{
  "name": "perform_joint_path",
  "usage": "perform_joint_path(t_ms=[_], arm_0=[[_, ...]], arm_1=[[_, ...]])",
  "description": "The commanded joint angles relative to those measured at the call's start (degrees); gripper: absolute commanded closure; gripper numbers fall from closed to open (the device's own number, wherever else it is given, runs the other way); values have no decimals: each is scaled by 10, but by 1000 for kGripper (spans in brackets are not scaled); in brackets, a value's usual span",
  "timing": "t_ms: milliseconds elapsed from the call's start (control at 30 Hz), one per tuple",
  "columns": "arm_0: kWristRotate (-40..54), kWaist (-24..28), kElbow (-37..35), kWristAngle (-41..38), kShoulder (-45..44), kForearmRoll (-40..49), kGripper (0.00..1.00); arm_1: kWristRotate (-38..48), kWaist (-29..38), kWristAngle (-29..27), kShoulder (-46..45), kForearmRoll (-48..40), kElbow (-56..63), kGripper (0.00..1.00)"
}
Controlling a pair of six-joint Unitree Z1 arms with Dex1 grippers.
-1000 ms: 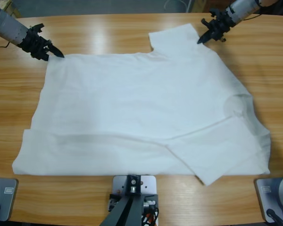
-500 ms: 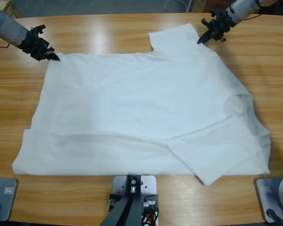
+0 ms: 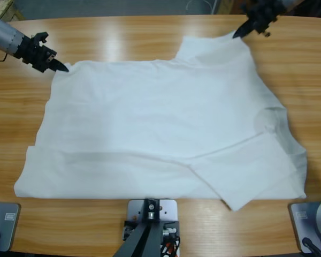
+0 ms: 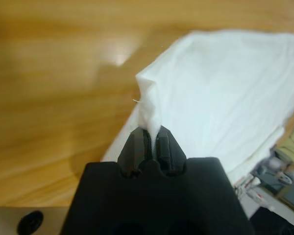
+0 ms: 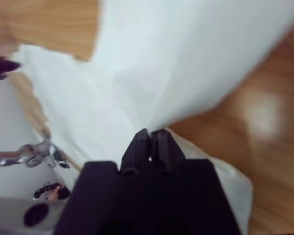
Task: Fold clothes
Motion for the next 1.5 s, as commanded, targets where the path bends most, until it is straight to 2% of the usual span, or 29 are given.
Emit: perform_joint_path(t_ms=[33,467,667,800,900,1067,1500], arm_0=[[1,-6,65,-40,-44,12,1000],[10,-6,242,-46,-197,18,1000],[25,-13,256,12,-265,60,1000],[27,-15,249,14,-290,84,1000],[26,-20,227,43,-290,140,1000],[39,-8,224,112,-244,227,1000],[67,-22,221,125,-189,237,1000]], arm_1=[[-13,0,20,-103,7,165,1000],[5,33,19,-274,-27,386,1000],[24,34,-20,-340,-45,512,1000],[46,33,-44,-374,-60,584,1000],[51,33,-76,-394,-60,611,1000],[51,33,-92,-398,-63,634,1000],[52,33,-96,-394,-66,661,1000]])
